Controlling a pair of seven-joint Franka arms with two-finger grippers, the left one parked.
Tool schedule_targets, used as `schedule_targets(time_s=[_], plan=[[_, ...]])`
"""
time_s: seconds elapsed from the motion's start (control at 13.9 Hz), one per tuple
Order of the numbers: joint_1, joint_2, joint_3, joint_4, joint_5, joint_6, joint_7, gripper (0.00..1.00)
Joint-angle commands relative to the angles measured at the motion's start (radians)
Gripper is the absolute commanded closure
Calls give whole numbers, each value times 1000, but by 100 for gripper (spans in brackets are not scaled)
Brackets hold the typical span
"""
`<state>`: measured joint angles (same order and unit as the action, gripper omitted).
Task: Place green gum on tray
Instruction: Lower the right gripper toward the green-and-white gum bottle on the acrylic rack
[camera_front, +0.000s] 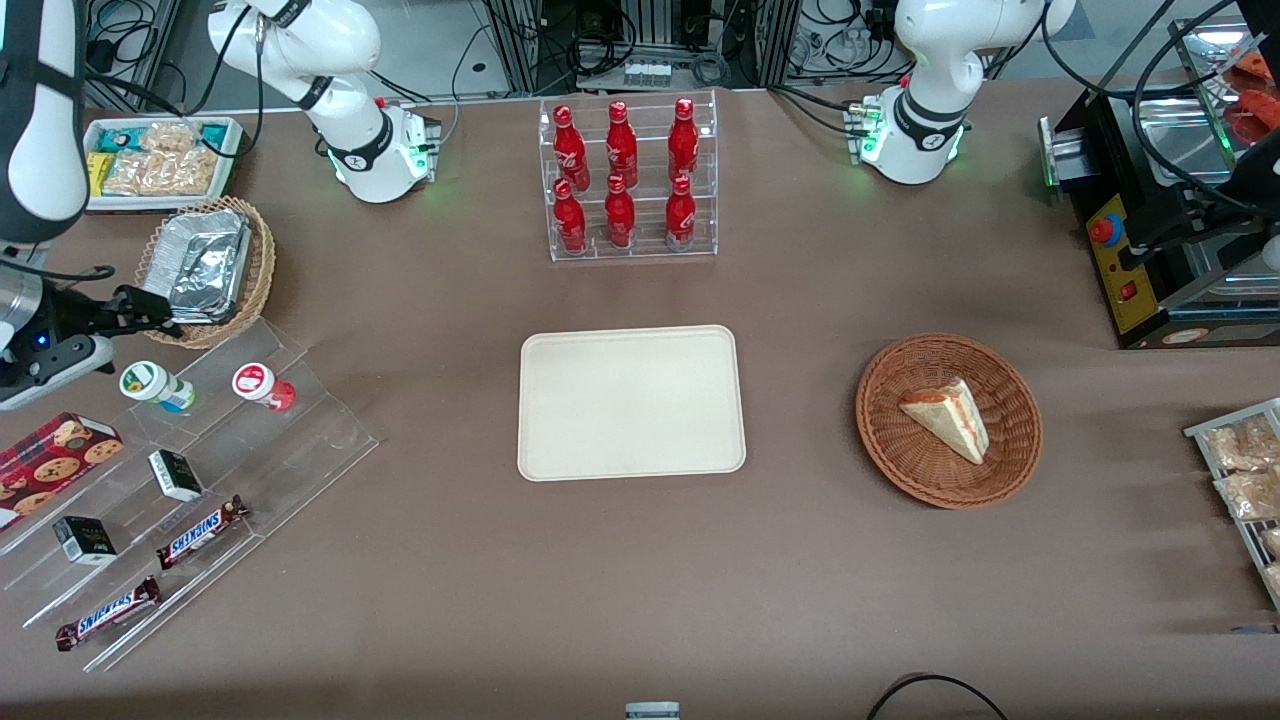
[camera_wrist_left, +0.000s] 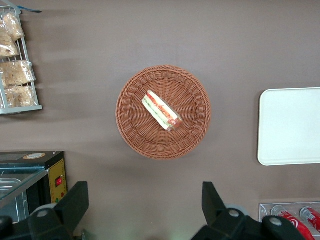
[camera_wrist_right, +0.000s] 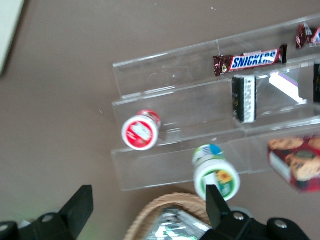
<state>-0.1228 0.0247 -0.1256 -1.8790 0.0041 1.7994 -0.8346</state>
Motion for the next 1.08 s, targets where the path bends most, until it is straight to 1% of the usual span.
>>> schedule_targets(time_s=[0.0, 0.07, 0.14, 0.29, 1.01], plan=[[-47, 53, 1, -3, -15, 80, -238, 0], [-64, 67, 1, -3, -15, 107, -312, 0], [-75, 81, 1, -5, -15, 127, -342, 0], [-93, 93, 3, -18, -15, 159, -345, 0], [-116, 84, 1, -169, -15, 327, -353, 0]])
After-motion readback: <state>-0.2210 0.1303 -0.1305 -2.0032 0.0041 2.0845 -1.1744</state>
